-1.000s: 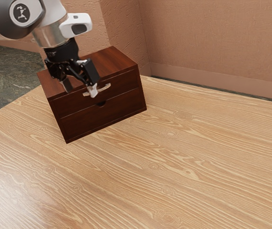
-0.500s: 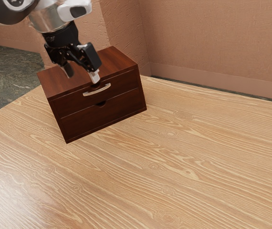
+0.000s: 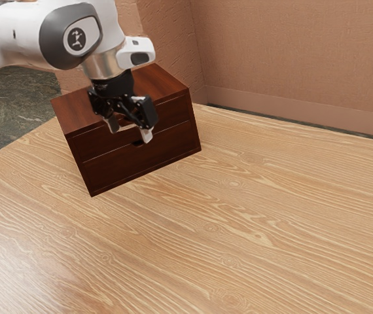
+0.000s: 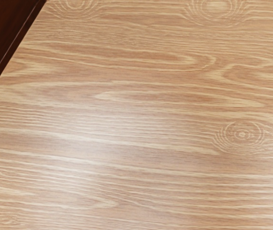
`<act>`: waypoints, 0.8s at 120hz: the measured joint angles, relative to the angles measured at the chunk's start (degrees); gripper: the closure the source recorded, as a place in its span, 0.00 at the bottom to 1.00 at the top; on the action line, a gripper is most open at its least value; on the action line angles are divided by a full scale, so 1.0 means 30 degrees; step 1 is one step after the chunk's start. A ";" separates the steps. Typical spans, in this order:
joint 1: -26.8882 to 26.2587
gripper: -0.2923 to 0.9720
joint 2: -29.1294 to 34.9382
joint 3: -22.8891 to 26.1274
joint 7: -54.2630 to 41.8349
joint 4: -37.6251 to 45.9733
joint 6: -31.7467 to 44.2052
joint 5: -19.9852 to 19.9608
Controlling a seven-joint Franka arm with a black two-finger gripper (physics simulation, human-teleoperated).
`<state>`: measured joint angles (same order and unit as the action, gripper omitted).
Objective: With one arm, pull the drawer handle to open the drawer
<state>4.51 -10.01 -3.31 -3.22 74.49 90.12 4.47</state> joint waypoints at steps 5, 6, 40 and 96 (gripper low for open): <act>0.0062 0.23 0.0045 -0.0006 -0.0426 0.0538 0.0998 0.0545; 0.0071 0.23 0.0053 -0.0007 -0.0532 0.0628 0.1205 0.0639; 0.0101 0.23 0.0125 -0.0040 -0.4607 0.2425 0.6458 0.2191; 0.0322 0.23 -0.0575 -0.0449 -0.8890 0.2907 0.8752 0.2960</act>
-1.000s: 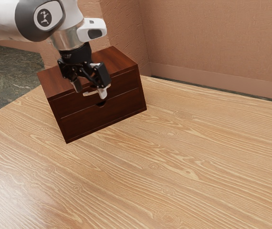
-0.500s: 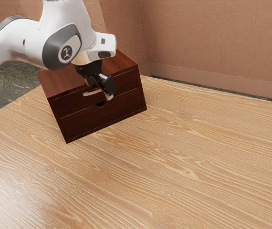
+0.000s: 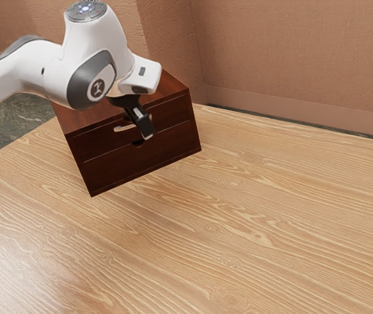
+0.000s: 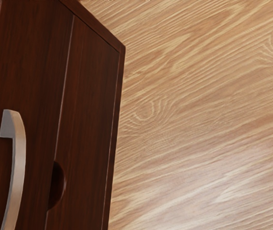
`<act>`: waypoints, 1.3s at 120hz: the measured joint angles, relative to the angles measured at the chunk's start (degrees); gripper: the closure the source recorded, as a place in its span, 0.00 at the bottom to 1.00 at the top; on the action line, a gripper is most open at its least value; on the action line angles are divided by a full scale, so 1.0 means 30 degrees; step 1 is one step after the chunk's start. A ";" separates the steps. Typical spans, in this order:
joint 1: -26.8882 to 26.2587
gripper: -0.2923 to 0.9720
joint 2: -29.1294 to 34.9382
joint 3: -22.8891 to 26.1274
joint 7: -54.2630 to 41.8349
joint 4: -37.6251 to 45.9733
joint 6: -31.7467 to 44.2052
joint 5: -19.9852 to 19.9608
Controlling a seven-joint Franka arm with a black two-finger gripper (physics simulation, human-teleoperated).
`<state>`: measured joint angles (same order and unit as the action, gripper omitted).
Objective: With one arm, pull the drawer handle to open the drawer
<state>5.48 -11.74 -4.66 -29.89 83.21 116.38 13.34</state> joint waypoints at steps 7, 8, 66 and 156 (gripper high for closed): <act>0.0070 0.23 -0.0057 0.0000 -0.0345 -0.0009 0.0134 0.0054; 0.0083 0.23 -0.0061 0.0000 -0.0391 -0.0010 0.0149 0.0060; 0.0658 0.23 -0.0677 -0.0001 -0.2220 -0.0016 0.0806 0.0369; 0.1171 0.43 -0.1230 -0.0008 -0.3169 -0.0017 0.2433 0.0491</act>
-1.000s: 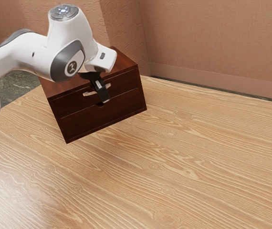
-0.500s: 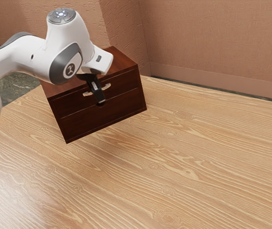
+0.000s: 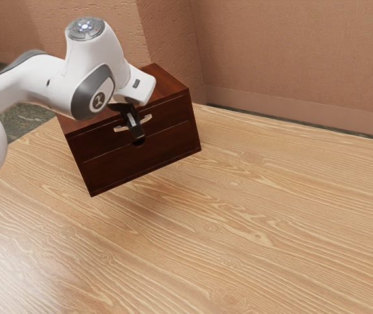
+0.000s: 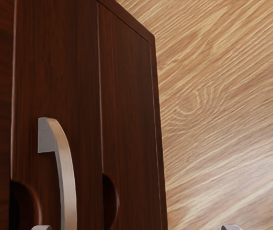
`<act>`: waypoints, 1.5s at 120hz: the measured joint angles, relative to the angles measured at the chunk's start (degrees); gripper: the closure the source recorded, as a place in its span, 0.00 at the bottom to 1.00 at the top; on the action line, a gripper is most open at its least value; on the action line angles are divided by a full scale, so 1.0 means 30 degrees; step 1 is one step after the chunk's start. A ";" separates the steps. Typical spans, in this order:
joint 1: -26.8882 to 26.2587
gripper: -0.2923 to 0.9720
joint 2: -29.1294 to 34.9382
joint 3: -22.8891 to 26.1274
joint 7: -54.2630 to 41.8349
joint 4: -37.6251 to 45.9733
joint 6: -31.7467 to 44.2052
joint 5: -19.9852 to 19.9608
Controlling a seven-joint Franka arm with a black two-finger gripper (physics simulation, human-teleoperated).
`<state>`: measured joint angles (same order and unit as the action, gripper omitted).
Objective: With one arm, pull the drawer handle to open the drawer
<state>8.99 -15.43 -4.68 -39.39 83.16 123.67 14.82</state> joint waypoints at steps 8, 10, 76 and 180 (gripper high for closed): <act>0.0019 0.43 -0.0095 0.0005 -0.0030 -0.0017 0.0080 -0.0008; 0.0026 0.43 -0.0108 0.0006 -0.0037 -0.0020 0.0108 -0.0009; 0.0524 0.44 -0.0887 0.0007 -0.0207 -0.0442 0.0431 -0.0100; 0.0582 0.43 -0.1429 0.0034 -0.0138 -0.0338 0.0896 -0.0235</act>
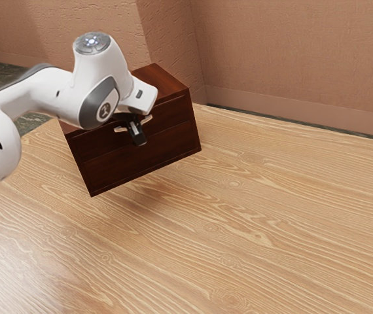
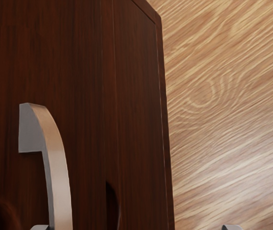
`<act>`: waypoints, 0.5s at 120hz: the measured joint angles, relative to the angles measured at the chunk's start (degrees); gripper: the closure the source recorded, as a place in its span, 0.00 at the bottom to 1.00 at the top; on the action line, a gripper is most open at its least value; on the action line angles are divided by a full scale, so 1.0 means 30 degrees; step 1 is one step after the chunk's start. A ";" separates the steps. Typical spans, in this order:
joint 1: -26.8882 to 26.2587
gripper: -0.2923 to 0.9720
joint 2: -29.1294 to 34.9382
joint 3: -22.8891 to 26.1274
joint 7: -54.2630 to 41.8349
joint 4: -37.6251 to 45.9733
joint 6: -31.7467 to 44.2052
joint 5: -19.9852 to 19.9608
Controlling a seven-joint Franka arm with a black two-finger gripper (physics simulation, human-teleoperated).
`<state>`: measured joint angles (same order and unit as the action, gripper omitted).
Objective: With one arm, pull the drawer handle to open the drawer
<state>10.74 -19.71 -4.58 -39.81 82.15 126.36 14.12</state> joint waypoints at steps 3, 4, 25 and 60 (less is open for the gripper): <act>-0.0003 0.43 -0.0002 0.0000 0.0012 0.0017 0.0017 -0.0001; -0.0007 0.43 -0.0002 -0.0001 0.0015 0.0022 0.0022 -0.0001; -0.0113 0.43 0.0088 0.0024 0.0138 0.0302 0.0090 -0.0016; -0.0553 0.49 0.1333 0.0140 0.0576 0.1936 0.0138 0.0007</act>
<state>9.08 -15.72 -4.16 -38.08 87.96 126.78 14.14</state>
